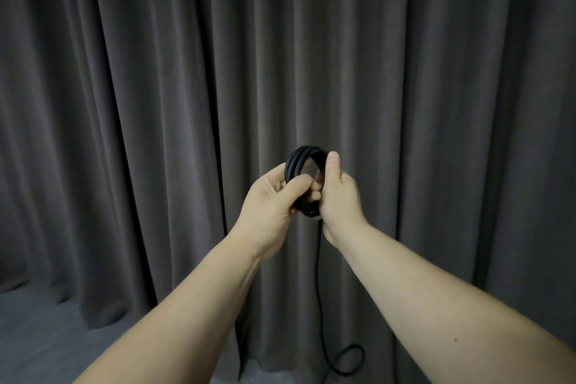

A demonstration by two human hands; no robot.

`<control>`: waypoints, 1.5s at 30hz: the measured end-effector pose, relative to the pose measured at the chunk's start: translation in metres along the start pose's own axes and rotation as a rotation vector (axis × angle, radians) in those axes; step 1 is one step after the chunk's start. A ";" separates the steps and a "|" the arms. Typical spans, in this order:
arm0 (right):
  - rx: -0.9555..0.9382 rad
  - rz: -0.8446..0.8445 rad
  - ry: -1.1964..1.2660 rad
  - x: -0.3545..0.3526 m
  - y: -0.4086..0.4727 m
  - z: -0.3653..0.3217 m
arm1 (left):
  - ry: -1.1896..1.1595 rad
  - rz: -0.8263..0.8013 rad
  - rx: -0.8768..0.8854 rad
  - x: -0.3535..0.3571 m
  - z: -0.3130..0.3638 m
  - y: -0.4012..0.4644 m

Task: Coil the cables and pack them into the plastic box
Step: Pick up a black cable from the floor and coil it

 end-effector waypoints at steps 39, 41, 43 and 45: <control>-0.591 -0.618 -0.969 -0.007 -0.018 -0.033 | 0.248 0.554 0.067 -0.067 0.009 0.033; -0.607 -0.653 -0.880 0.004 -0.022 -0.051 | 0.347 0.451 0.054 -0.064 0.003 0.028; -0.597 -0.655 -0.813 0.010 -0.021 -0.061 | 0.396 0.364 0.025 -0.062 0.001 0.025; -0.545 -0.660 -0.742 0.012 -0.020 -0.065 | 0.407 0.331 -0.003 -0.060 0.002 0.023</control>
Point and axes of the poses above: each hand's wrist, its own y-axis towards the middle knuckle, its own x-axis out of the palm, z = x × y, the point moved 1 cm from there along y, towards the middle knuckle, and after that the axes turned 4 degrees about z, right-handed, at the moved point
